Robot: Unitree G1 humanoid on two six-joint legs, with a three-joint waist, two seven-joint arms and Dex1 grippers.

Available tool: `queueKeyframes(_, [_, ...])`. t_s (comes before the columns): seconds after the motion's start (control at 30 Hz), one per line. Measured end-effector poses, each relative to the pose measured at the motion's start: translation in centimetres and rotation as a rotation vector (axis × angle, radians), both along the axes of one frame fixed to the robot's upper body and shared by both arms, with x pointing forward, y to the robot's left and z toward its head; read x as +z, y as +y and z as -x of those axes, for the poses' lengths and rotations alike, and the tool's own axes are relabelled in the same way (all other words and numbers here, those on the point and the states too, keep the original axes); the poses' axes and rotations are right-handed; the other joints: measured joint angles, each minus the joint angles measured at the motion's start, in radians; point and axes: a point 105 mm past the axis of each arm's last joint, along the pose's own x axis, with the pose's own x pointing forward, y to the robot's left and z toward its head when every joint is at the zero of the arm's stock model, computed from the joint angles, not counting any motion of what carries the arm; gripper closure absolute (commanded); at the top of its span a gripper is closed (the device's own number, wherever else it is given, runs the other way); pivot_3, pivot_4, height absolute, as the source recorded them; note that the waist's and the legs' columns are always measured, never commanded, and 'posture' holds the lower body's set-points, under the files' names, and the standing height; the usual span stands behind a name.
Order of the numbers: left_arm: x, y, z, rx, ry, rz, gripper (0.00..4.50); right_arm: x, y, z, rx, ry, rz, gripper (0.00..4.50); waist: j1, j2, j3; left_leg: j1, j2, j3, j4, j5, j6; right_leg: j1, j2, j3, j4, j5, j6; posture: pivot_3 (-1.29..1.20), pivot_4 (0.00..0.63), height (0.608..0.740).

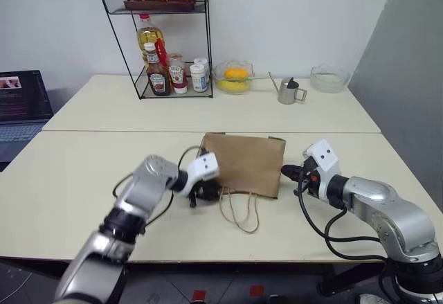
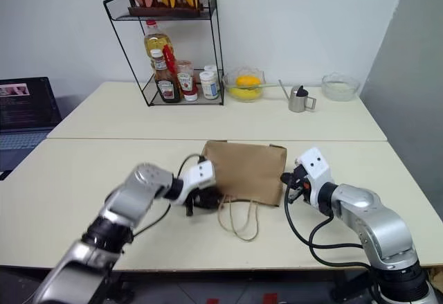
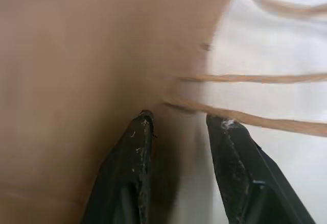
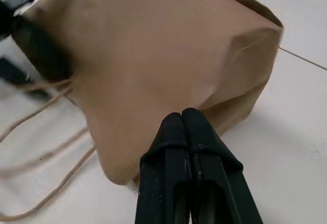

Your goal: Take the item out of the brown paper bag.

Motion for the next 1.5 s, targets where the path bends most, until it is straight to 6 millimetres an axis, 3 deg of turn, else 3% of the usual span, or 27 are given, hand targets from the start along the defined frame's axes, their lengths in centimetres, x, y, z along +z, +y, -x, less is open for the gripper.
queueKeyframes(0.2, [0.1, 0.2, 1.3, 0.082, -0.078, -0.023, 2.76, -0.2, -0.6, -0.2, -0.016, -0.007, 0.010, 4.50, 0.002, 0.000, 0.000, 0.001, 0.000, 0.001, -0.001, 0.000, 0.000, 0.000, 0.001, 0.001, 0.000, 0.000, 0.000, 0.00, 0.150, 0.740])
queueKeyframes(0.33, [2.6, 0.6, 1.8, 0.003, -0.207, -0.055, 2.76, -0.9, -1.3, -0.1, -0.032, 0.008, 0.025, 4.50, 0.007, 0.000, 0.000, 0.001, 0.000, 0.002, -0.001, 0.000, 0.000, 0.000, 0.000, 0.001, 0.000, 0.000, 0.000, 0.00, 0.150, 0.740])
queueKeyframes(0.5, [6.0, 0.5, 5.3, -0.286, -0.249, -0.034, 1.65, -1.8, -1.6, 0.8, 0.014, 0.040, 0.041, 4.50, 0.007, 0.001, 0.000, 0.001, 0.000, 0.003, -0.002, 0.000, 0.000, 0.000, 0.000, 0.001, -0.001, 0.000, 0.000, 0.00, 0.150, 0.740])
queueKeyframes(0.6, [5.9, 0.8, 7.4, -0.436, -0.196, -0.053, 0.69, -2.4, -1.4, 1.6, 0.065, 0.049, 0.071, 4.50, 0.006, 0.001, 0.000, 0.001, 0.001, 0.003, -0.001, 0.000, 0.000, 0.000, 0.000, 0.001, -0.001, 0.000, 0.000, 0.00, 0.150, 0.740])
queueKeyframes(0.67, [6.1, 0.4, 7.7, -0.503, -0.227, -0.037, 0.09, -2.6, -1.3, 1.7, 0.074, 0.051, 0.074, 4.50, 0.007, 0.001, 0.000, 0.001, 0.001, 0.003, -0.001, 0.000, 0.000, 0.000, 0.001, 0.001, -0.001, 0.000, 0.000, 0.00, 0.150, 0.740])
queueKeyframes(0.8, [7.0, -0.1, 7.4, -0.606, -0.295, -0.011, 0.01, -2.5, -0.7, 2.3, 0.107, 0.041, 0.075, 4.50, 0.007, 0.001, 0.000, 0.001, 0.001, 0.003, -0.001, 0.000, 0.001, 0.000, 0.001, 0.001, -0.001, 0.000, 0.000, 0.00, 0.150, 0.740])
queueKeyframes(0.93, [5.8, -0.9, 5.6, -0.650, -0.372, -0.027, 0.01, -2.8, -0.1, 2.9, 0.151, 0.046, 0.082, 4.50, 0.009, 0.001, 0.000, 0.001, 0.000, 0.003, -0.001, 0.000, 0.001, 0.000, 0.001, 0.001, -0.001, 0.000, 0.000, 0.00, 0.150, 0.740])
queueKeyframes(1.1, [2.3, -1.4, 4.5, -0.727, -0.401, -0.092, 0.01, -3.5, 0.8, 3.6, 0.203, 0.050, 0.090, 4.50, 0.008, 0.000, 0.000, 0.001, 0.001, 0.003, -0.001, 0.000, 0.001, 0.000, 0.001, 0.001, -0.001, 0.000, 0.000, 0.00, 0.150, 0.740])
queueKeyframes(1.23, [2.1, -1.9, 4.0, -0.759, -0.444, -0.076, 0.92, -3.8, 0.9, 3.9, 0.207, 0.043, 0.097, 4.50, 0.008, 0.000, 0.000, 0.001, 0.001, 0.003, -0.001, 0.000, 0.001, 0.000, 0.001, 0.001, -0.001, 0.000, 0.000, 0.00, 0.150, 0.740])
queueKeyframes(1.5, [2.5, -2.4, 3.7, -0.766, -0.462, -0.048, 3.47, -4.8, 0.8, 4.4, 0.202, 0.068, 0.106, 4.50, 0.007, 0.000, 0.000, 0.001, 0.001, 0.003, -0.001, 0.000, 0.001, 0.000, 0.001, 0.001, -0.001, 0.000, 0.000, 0.00, 0.150, 0.740])
